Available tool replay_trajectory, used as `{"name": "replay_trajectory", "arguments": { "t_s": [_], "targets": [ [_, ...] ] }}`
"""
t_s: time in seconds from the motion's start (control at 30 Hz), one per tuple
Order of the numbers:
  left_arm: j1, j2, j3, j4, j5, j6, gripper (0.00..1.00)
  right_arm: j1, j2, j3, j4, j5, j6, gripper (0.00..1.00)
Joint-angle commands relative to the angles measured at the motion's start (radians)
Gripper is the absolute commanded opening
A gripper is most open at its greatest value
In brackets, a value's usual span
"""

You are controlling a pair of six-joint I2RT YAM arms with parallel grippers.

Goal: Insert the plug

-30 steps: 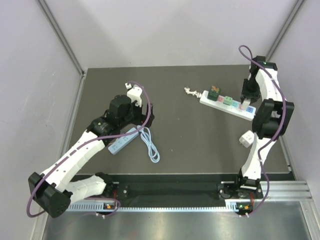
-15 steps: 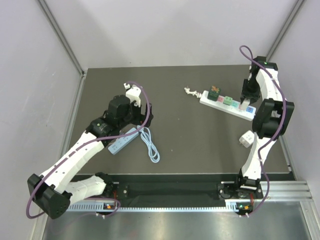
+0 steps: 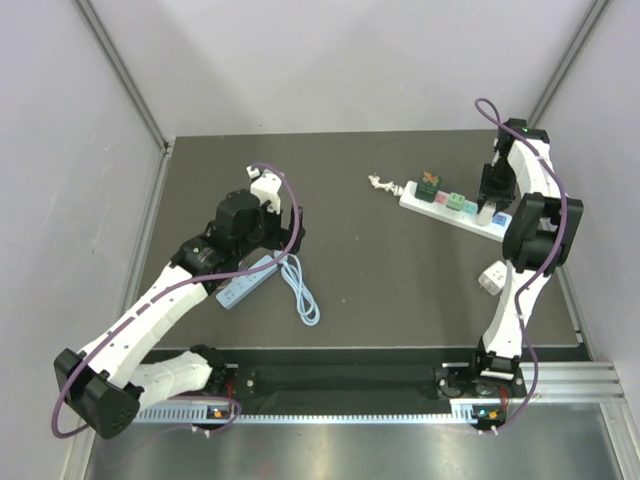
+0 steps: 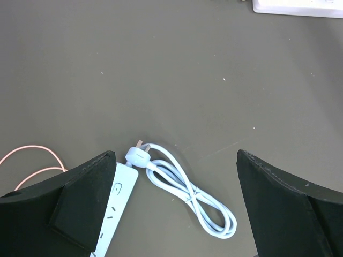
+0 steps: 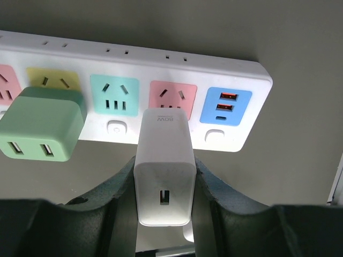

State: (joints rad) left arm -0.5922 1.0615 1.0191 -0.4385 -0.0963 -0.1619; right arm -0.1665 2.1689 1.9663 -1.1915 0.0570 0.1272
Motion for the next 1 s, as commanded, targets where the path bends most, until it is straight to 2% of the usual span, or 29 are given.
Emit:
{"name": "replay_trajectory", "arguments": {
  "t_s": [0.0,0.6,0.97],
  "targets": [
    [-0.004,-0.028,-0.004,0.049,-0.016,0.013,0.99,-0.004,0.016,0.023,0.017,0.036,0.009,0.00],
    [-0.008,-0.031,-0.004,0.047,-0.028,0.015,0.99,-0.008,0.046,0.060,0.015,0.041,0.012,0.00],
    [-0.009,-0.034,-0.002,0.049,-0.031,0.015,0.99,-0.007,0.061,0.019,0.027,0.047,0.017,0.00]
  ]
}}
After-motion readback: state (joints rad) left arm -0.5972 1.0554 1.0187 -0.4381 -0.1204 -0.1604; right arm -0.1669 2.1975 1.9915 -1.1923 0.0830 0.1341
